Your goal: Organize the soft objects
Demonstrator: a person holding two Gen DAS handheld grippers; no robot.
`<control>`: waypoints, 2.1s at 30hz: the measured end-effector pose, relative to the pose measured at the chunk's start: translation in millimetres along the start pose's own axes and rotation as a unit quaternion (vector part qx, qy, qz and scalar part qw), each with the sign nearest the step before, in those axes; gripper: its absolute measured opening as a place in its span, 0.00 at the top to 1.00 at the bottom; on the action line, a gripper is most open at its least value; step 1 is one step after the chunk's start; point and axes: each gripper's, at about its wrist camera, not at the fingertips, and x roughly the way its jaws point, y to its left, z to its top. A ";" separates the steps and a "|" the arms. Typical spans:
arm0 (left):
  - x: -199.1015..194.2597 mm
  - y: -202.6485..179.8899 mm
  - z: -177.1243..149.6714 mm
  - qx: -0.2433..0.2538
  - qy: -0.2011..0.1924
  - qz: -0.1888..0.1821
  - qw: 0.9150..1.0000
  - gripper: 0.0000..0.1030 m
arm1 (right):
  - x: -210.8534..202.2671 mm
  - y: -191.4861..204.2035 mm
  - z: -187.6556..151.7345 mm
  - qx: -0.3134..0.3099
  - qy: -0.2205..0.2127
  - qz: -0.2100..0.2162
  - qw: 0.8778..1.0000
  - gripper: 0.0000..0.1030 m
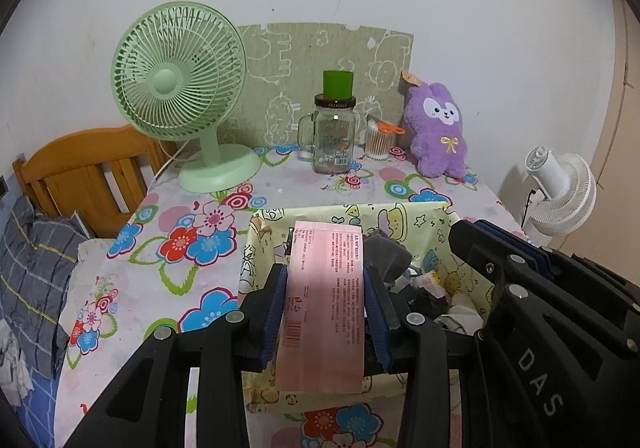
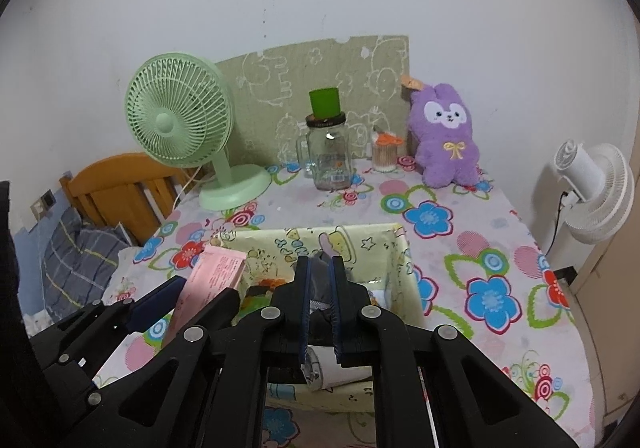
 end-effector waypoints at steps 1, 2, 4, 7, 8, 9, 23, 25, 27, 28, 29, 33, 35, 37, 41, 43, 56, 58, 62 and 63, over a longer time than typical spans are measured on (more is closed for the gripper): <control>2.6 0.2 -0.1 -0.001 0.003 0.000 1.000 0.62 | 1.9 -0.1 -0.2 0.000 0.003 0.002 1.000 0.88; 4.3 0.0 0.1 -0.001 0.005 -0.001 1.000 0.62 | 3.5 -0.6 -0.5 0.000 0.005 0.004 1.000 0.88; 7.9 0.0 0.0 -0.002 0.008 0.000 1.000 0.61 | 7.4 -0.5 -1.4 0.000 0.012 0.007 1.000 0.86; 12.4 -0.2 -0.2 -0.001 0.012 -0.003 1.000 0.61 | 13.0 -3.0 -2.6 0.004 0.022 0.008 1.000 0.71; 14.0 -0.4 0.2 -0.001 0.013 -0.005 1.000 0.61 | 13.6 -3.4 -2.9 0.005 0.022 0.009 1.000 0.58; 15.3 -0.2 0.7 -0.001 0.012 -0.006 1.000 0.61 | 13.6 -3.9 -3.2 0.006 0.020 0.008 1.000 0.45; 23.7 3.9 1.5 -0.013 0.015 -0.004 1.000 0.14 | 15.3 -7.6 -2.5 0.008 0.014 0.001 1.000 0.20; 21.5 4.5 0.9 -0.012 0.015 0.001 1.000 0.11 | 14.2 -6.7 -2.8 0.007 0.014 0.001 1.000 0.18; 18.6 4.9 0.5 -0.011 0.014 0.004 1.000 0.09 | 12.3 -6.4 -3.3 0.006 0.013 0.001 1.000 0.16; 16.8 4.7 0.1 -0.010 0.014 0.001 1.000 0.09 | 10.8 -6.2 -3.5 0.007 0.012 0.001 1.000 0.15; 15.3 4.8 -0.4 -0.007 0.015 -0.005 1.000 0.09 | 9.2 -6.0 -3.7 0.007 0.011 0.002 1.000 0.13; 5.7 3.6 -2.4 -0.002 0.011 -0.005 1.000 0.07 | 1.2 -4.6 -4.7 0.003 0.007 0.000 1.000 0.06; -0.2 3.1 -4.0 -0.002 0.006 -0.001 1.000 0.05 | -4.2 -3.0 -5.6 0.000 0.004 -0.003 1.000 0.05; -5.8 4.1 -5.2 -0.004 0.002 0.000 1.000 0.03 | -10.3 -2.2 -6.6 -0.001 0.000 -0.003 1.000 0.04; -19.8 7.5 -7.8 -0.010 -0.007 -0.002 1.000 0.00 | -24.1 -2.7 -7.9 -0.001 -0.010 -0.007 1.000 0.04; -27.6 9.4 -9.4 -0.012 -0.011 -0.001 1.000 0.00 | -31.0 -2.9 -8.8 -0.001 -0.014 -0.010 1.000 0.04; -75.5 12.7 -25.2 -0.018 -0.045 0.011 0.999 0.00 | -82.8 -3.0 -22.5 -0.004 -0.053 -0.019 0.998 0.02; -82.5 13.0 -27.9 -0.019 -0.049 0.013 0.999 0.00 | -89.9 -3.4 -25.1 -0.003 -0.058 -0.020 0.998 0.02; -95.4 12.6 -34.2 -0.021 -0.059 0.022 0.998 0.00 | -105.7 -5.1 -29.9 -0.008 -0.072 -0.027 0.997 0.01; -98.6 13.0 -35.9 -0.022 -0.062 0.022 0.998 0.00 | -109.2 -5.6 -31.1 -0.008 -0.075 -0.029 0.997 0.01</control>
